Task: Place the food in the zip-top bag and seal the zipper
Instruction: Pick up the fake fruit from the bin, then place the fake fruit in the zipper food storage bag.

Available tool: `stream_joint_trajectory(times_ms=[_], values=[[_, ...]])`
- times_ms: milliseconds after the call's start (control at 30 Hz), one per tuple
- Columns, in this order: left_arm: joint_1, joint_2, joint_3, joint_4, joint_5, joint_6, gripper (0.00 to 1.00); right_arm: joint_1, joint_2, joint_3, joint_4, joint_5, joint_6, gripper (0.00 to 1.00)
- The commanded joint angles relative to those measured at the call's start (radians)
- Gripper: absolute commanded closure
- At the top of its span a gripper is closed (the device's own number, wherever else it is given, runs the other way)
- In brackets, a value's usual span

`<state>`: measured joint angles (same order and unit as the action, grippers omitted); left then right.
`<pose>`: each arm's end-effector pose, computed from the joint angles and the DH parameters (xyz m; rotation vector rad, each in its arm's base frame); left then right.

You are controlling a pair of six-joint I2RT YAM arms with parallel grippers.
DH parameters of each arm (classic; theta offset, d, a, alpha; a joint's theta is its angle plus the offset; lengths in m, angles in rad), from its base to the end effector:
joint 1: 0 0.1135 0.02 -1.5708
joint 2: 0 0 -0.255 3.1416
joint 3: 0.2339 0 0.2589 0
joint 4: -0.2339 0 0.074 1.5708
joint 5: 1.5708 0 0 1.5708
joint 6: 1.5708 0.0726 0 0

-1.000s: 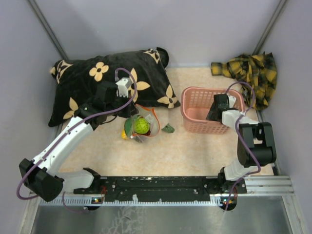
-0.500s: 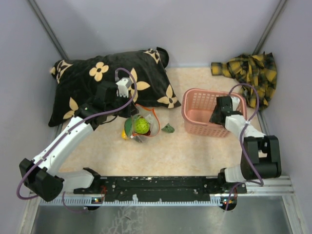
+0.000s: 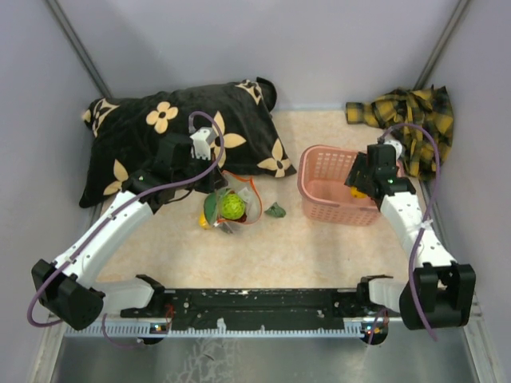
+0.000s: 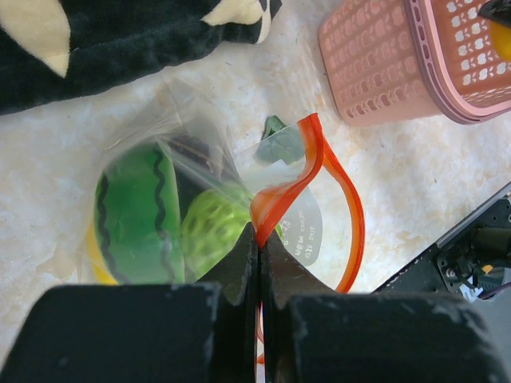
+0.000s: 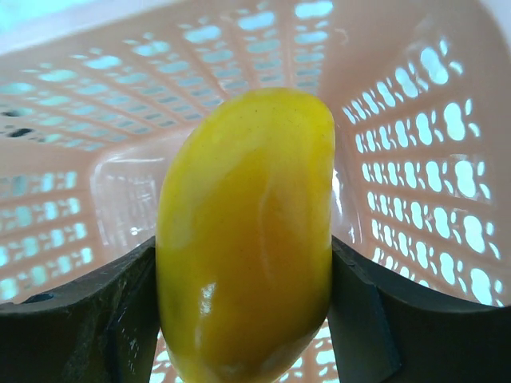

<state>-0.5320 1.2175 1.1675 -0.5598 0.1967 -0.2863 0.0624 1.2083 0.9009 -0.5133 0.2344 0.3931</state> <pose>0.2559 -0.1671 0.3169 0.3898 2.2146 -0.6690 0.2869 0.0010 0.2271 0.4966 2.3107 -0.0609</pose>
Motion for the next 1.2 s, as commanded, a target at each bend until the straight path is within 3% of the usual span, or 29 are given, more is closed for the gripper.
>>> stream_joint_trajectory(times_ms=[0, 300, 500, 867, 1167], values=[[0.005, 0.003, -0.005, 0.033, 0.027, 0.012, 1.00, 0.003, -0.092, 0.095, -0.047, -0.061, -0.026, 0.61], [0.004, 0.009, -0.006, 0.034, 0.031, 0.012, 1.00, 0.046, -0.180, 0.198, -0.142, -0.162, -0.019, 0.61], [0.005, 0.009, -0.008, 0.038, 0.034, 0.013, 1.00, 0.154, -0.211, 0.244, -0.139, -0.234, 0.007, 0.62], [0.005, 0.009, -0.009, 0.041, 0.053, 0.012, 1.00, 0.387, -0.139, 0.320, -0.102, -0.411, 0.013, 0.63], [0.005, 0.007, -0.010, 0.047, 0.070, 0.015, 1.00, 0.563, -0.048, 0.366, -0.066, -0.455, 0.007, 0.63]])
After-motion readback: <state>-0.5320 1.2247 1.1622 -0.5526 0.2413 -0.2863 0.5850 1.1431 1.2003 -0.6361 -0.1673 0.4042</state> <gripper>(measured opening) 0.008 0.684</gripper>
